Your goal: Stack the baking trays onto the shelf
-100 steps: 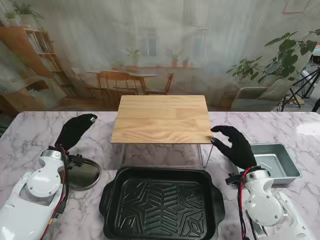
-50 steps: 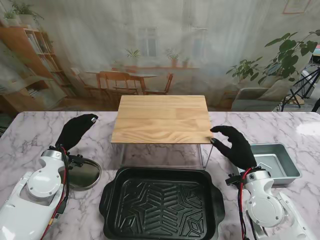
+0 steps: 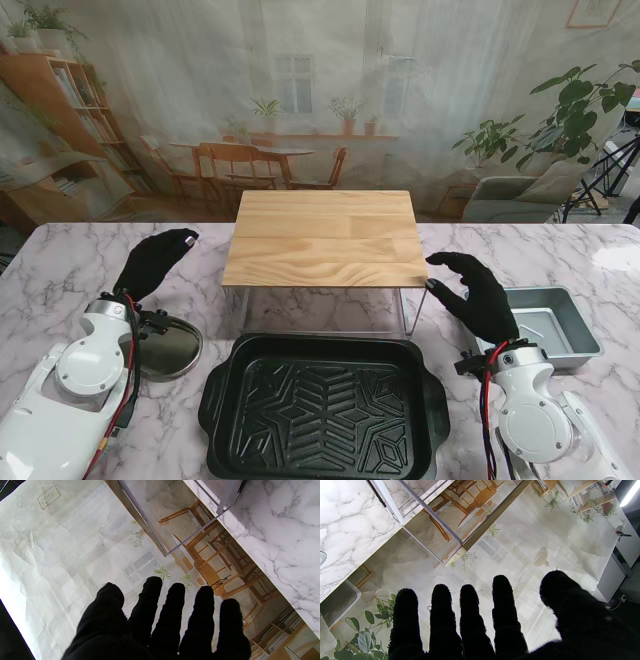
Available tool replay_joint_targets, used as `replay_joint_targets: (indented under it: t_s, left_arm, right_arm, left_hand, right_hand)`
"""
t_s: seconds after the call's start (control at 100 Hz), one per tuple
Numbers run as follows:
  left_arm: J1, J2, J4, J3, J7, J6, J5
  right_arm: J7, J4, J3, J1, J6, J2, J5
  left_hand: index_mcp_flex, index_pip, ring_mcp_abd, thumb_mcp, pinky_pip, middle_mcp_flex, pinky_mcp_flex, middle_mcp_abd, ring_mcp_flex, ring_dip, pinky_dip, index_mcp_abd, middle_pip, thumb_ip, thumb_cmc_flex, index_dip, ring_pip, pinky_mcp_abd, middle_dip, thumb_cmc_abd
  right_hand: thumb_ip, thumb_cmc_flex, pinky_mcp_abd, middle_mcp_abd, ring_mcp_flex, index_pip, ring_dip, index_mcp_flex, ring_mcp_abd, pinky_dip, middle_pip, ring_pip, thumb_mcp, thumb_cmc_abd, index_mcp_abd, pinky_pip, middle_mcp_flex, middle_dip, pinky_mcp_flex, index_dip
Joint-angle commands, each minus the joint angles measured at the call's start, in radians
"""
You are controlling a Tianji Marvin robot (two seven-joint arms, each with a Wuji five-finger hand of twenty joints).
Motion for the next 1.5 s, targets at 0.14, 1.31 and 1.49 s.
replay_joint_targets:
  t_s: [0.14, 1.31, 1.49]
  left_arm:
    - [-0.002, 0.001, 0.0, 0.003, -0.022, -0.002, 0.002]
    - [0.002, -0.002, -0.012, -0.001, -0.01, 0.011, -0.005]
    - [0.003, -0.003, -0.013, -0.002, -0.01, 0.01, -0.006]
  right_arm:
    - [-0.006, 0.0, 0.005, -0.008, -0.007, -0.004, 0.004]
    - [0.1, 0.006, 0.23, -0.01, -0.064, 0.038, -0.205]
    - [0.15, 0.017, 0.293, -0.016, -0.083, 0.059, -0.307]
  left_hand:
    - [0.018, 0.008, 0.003, -0.016, 0.022, 0.014, -0.012, -0.004, 0.01, 0.009, -0.008, 0.004, 0.006, -0.013, 0.017, -0.001, 0.02, 0.002, 0.008, 0.046]
    - [0.02, 0.008, 0.002, -0.016, 0.022, 0.015, -0.011, -0.004, 0.01, 0.009, -0.008, 0.004, 0.006, -0.013, 0.017, 0.0, 0.02, 0.002, 0.009, 0.045]
    - [0.019, 0.008, 0.002, -0.016, 0.023, 0.014, -0.011, -0.006, 0.009, 0.009, -0.007, 0.004, 0.006, -0.013, 0.017, -0.001, 0.019, 0.002, 0.008, 0.046]
  right_hand:
    - [-0.025, -0.045, -0.024, -0.024, -0.016, 0.012, 0.002, -0.03, -0.04, 0.004, 0.012, -0.074, -0.001, -0.02, -0.02, -0.01, 0.001, 0.01, -0.013, -0.006]
    - [-0.04, -0.108, -0.032, -0.041, -0.031, 0.031, -0.001, -0.038, -0.055, 0.008, 0.013, -0.078, -0.025, -0.028, -0.039, -0.023, -0.024, 0.01, -0.021, -0.01]
    - [-0.037, -0.13, -0.026, -0.057, -0.047, 0.026, -0.006, -0.092, -0.069, 0.005, 0.003, -0.093, -0.003, -0.08, -0.051, -0.045, -0.077, 0.005, -0.027, -0.01]
